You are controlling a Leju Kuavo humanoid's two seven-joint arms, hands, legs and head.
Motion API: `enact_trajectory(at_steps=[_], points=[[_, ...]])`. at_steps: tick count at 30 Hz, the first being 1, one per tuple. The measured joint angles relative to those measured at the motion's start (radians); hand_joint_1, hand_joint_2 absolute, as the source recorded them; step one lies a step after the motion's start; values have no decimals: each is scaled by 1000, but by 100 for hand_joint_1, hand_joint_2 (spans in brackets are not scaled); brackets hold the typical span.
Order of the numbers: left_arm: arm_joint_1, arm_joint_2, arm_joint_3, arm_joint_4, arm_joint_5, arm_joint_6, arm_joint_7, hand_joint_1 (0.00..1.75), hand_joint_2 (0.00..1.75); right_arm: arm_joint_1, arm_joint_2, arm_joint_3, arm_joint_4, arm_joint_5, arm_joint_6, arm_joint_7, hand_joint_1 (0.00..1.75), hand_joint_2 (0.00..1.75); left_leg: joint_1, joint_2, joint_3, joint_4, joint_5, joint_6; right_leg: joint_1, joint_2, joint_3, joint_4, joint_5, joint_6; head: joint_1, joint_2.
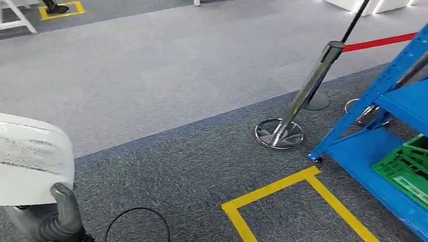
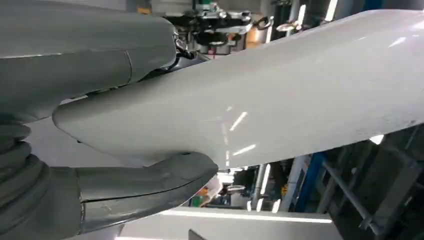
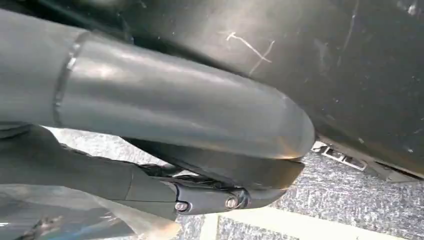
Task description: Take the parts from the cabinet and place them on the table.
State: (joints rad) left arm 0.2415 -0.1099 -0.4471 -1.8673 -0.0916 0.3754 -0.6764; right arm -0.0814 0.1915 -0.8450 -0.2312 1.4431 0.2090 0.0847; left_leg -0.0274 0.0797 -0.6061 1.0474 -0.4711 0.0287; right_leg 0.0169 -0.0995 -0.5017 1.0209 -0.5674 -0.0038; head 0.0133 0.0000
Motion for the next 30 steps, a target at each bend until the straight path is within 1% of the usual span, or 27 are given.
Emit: enact_trajectory(at_steps=[1, 2, 3, 4, 5, 6, 7, 8, 9, 10, 12, 13, 14, 15, 17, 18, 19, 20, 21, 23, 24, 25, 26, 27, 28, 29, 30], points=[[1, 0, 1, 2, 0, 0, 0, 175, 175, -2, 0, 0, 0, 2, 0, 0, 0, 0, -1, -10, -4, 0, 1, 1, 0, -15, 1, -2, 0, 2, 5, 0], [3, 0, 2, 3, 0, 0, 0, 175, 175, -2, 0, 0, -1, 3, 0, 0, 0, 0, -1, -24, -5, -2, 1, 2, 0, -27, 7, -8, 0, 4, 3, 0], [3, -1, 2, 3, 0, -1, 0, 175, 175, -3, 0, 0, -3, 3, 0, 0, 0, 0, 5, -38, 1, -17, 6, 9, 3, -36, 14, -11, -5, 11, 4, 0], [3, -3, 3, 4, -1, -2, 0, 175, 175, -3, -2, 1, -5, 3, 2, -2, 0, 0, 12, -46, 9, -27, 12, 11, -1, 20, 5, 3, -18, 15, 5, 0], [-2, -5, 5, 5, 0, -2, 0, 175, 175, -4, -2, 1, -3, 4, 5, -7, 0, 0, 15, -56, 10, -29, 14, 16, -5, 71, -16, 45, -42, 18, 7, 0], [-5, -7, 6, 6, 0, -3, 0, 175, 175, -7, -2, 2, -2, 8, 8, -9, 0, 0, 17, -67, 8, -29, 14, 18, -7, 94, -54, 121, -78, 21, 11, 0], [-5, -9, 6, 8, 0, -4, 0, 175, 175, -8, -3, 4, -2, 14, 8, -13, 0, 0, 17, -79, 8, -29, 13, 20, -8, 101, -97, 205, -111, 24, 11, 0], [-5, -9, 8, 11, 0, -5, 0, 175, 175, -12, -3, 8, -2, 17, 8, -13, 0, 0, 17, -92, 8, -28, 13, 20, -8, 101, -135, 274, -130, 27, 11, 0], [-5, -9, 8, 13, 0, -5, 0, 175, 175, -14, -3, 10, -2, 19, 9, -13, 0, 0, 17, -107, 9, -27, 13, 20, -8, 101, -154, 299, -122, 29, 11, 0], [-5, -10, 9, 15, 0, -6, 0, 175, 175, -15, -3, 11, -2, 20, 9, -13, 0, 0, 18, -123, 11, -27, 13, 19, -10, 101, -148, 276, -91, 32, 11, 0], [-5, -11, 9, 19, 0, -6, 0, 175, 175, -15, -5, 16, -2, 21, 9, -11, 0, 0, 23, -156, 14, -22, 11, 14, -21, 116, -90, 129, 10, 40, 11, 0], [-5, -11, 9, 20, 0, -6, 0, 175, 175, -13, -5, 17, -2, 22, 9, -9, 0, 0, 24, -171, 11, -15, 8, 6, -33, 163, -59, 42, 46, 49, 11, 0], [-8, -12, 10, 22, 0, -6, 0, 175, 175, -11, -5, 18, 6, 23, 10, -11, 0, 0, 20, -184, 2, -4, 6, -2, -37, 225, -52, 27, 25, 54, 13, 0], [-10, -14, 10, 24, -1, -6, 0, 175, 175, -12, -5, 19, 7, 24, 9, -12, 0, 0, 21, -199, -8, 1, 9, -5, -38, 218, -42, 23, 22, 37, 11, 0], [-9, -14, 11, 27, 0, -6, 0, 175, 175, -14, -6, 26, 6, 25, 10, -12, 0, 0, 27, -220, -12, -6, 19, -19, -30, 195, -40, 22, 25, 24, 11, 0], [-10, -14, 11, 28, 2, -8, 0, 175, 175, -15, -6, 27, 6, 24, 11, -12, 0, 0, 28, -235, -14, -4, 19, -23, -32, 179, -38, 18, 28, 18, 11, 0], [-9, -15, 11, 29, 5, -12, 0, 175, 175, -17, -6, 27, 6, 23, 14, -12, 0, 0, 26, -207, -19, 8, 10, -24, -35, 160, -32, 14, 31, 10, 11, 0], [-15, -15, 11, 29, 5, -17, 0, 175, 175, -15, -6, 27, 6, 23, 20, -11, 0, 0, 21, -144, -34, 42, -13, -30, -33, 146, -28, 11, 30, 4, 1, 0], [-23, -15, 10, 31, 5, -22, 0, 175, 175, -11, -7, 27, 6, 22, 26, -11, 0, 0, 23, -114, -64, 104, -46, -36, -29, 127, -27, 10, 29, -3, 0, 0], [-29, -16, 10, 34, 5, -26, 0, 175, 175, -9, -13, 27, 6, 21, 35, -11, 0, 0, 27, -91, -138, 263, -112, -38, -24, 93, -27, 11, 25, -8, 0, 0], [-28, -15, 10, 36, 5, -26, 0, 175, 175, -8, -15, 27, 5, 21, 38, -10, 0, 0, 28, -90, -158, 306, -119, -38, -22, 78, -26, 11, 23, -9, 0, 0], [-29, -15, 10, 38, 5, -26, 0, 175, 175, -7, -16, 27, 5, 21, 40, -9, 0, 0, 28, -89, -153, 296, -100, -36, -20, 63, -24, 11, 20, -9, 0, 0], [-29, -15, 10, 39, 5, -26, 0, 175, 175, -7, -17, 27, 5, 21, 40, -8, 0, 0, 28, -87, -127, 245, -63, -31, -18, 50, -20, 11, 17, -10, 0, 0], [-29, -15, 10, 40, 5, -26, 0, 175, 175, -7, -17, 27, 5, 21, 40, -8, 0, 0, 26, -77, -87, 166, -20, -25, -16, 38, -15, 11, 13, -9, 0, 0], [-29, -16, 10, 40, 8, -26, 0, 175, 175, -5, -17, 27, 4, 21, 40, -8, 0, 0, 19, -50, -42, 79, 19, -15, -15, 28, -8, 10, 8, -8, 0, 0], [-31, -16, 10, 40, 10, -26, 0, 175, 175, -1, -17, 27, 4, 22, 40, -8, 0, 0, 4, 14, -16, 32, 12, -5, -12, 20, -7, 9, 4, -3, 1, 0], [-34, -17, 10, 42, 10, -26, 0, 175, 175, -1, -17, 27, 4, 22, 40, -8, 0, 0, -3, 16, -9, 6, 5, -1, -5, 10, -5, 12, -1, 4, -3, 0]])
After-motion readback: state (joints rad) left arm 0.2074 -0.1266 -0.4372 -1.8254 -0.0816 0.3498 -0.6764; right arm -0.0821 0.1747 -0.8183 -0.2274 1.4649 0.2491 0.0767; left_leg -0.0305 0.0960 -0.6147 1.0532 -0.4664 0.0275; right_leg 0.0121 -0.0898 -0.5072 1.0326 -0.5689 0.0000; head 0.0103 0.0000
